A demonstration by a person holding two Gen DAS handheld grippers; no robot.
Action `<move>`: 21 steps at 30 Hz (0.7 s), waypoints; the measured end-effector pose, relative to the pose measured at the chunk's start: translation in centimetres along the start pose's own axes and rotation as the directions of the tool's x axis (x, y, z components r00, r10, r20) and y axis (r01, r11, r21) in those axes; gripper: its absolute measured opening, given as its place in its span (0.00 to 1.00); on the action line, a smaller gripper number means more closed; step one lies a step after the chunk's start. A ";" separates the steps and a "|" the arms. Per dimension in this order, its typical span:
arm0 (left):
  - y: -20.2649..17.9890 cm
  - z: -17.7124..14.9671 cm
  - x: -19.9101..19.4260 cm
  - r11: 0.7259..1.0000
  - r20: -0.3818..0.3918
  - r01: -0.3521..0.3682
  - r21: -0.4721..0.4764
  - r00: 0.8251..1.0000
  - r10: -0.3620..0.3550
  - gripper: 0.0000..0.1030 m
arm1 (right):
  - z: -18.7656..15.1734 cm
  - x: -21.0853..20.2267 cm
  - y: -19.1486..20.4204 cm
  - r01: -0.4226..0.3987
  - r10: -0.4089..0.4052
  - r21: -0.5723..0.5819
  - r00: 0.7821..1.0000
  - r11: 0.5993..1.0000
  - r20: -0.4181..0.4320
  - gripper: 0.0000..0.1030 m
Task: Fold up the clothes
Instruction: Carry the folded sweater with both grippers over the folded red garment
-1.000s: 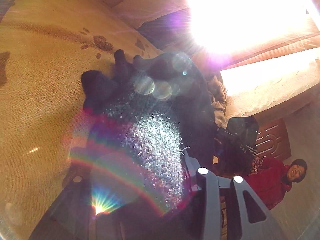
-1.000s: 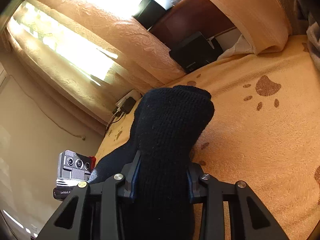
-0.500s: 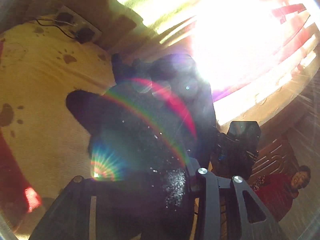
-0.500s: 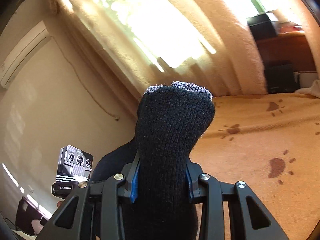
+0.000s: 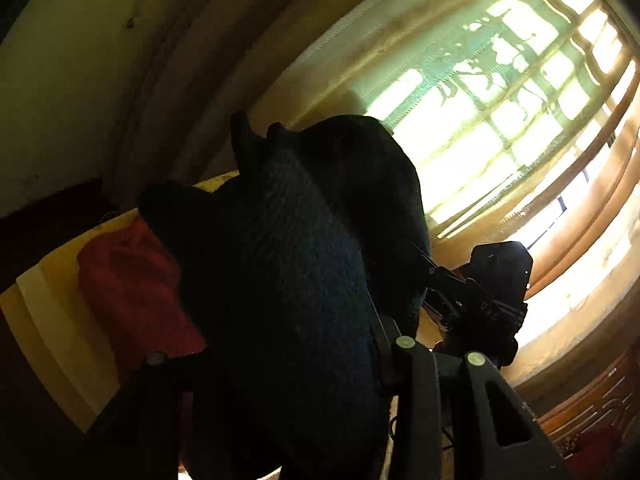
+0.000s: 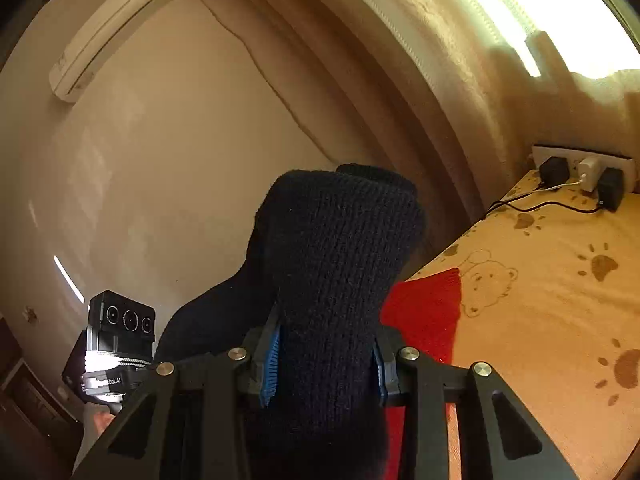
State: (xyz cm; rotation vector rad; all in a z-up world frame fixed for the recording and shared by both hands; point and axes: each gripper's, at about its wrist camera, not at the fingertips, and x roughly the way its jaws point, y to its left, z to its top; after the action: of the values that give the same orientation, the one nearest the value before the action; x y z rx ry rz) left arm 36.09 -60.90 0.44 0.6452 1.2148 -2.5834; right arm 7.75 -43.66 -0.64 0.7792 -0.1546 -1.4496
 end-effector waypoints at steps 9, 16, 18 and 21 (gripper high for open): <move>5.3 -0.6 2.3 0.992 -0.010 -0.029 -0.125 1.000 0.028 0.41 | -0.1 6.9 -1.8 0.087 -0.095 -0.072 0.989 0.994 -0.112 0.36; 5.4 -1.6 3.3 0.989 -0.014 -0.055 -0.137 0.998 0.053 0.41 | -0.2 8.4 -2.4 0.143 -0.166 -0.160 0.976 0.977 -0.142 0.39; 6.0 -1.9 3.4 0.988 -0.013 -0.068 -0.139 0.998 0.066 0.41 | -0.3 9.0 -2.8 0.159 -0.185 -0.169 0.971 0.973 -0.152 0.45; 6.6 -1.9 3.6 0.988 -0.016 -0.084 -0.129 0.996 0.083 0.49 | -0.5 8.6 -3.4 0.185 -0.207 -0.163 0.969 0.969 -0.133 0.73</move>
State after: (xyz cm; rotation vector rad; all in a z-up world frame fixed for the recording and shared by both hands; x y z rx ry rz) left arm 35.90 -63.62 -6.81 0.6680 1.3168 -2.4133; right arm 6.55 -51.11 -6.00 0.7928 0.1491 -1.5630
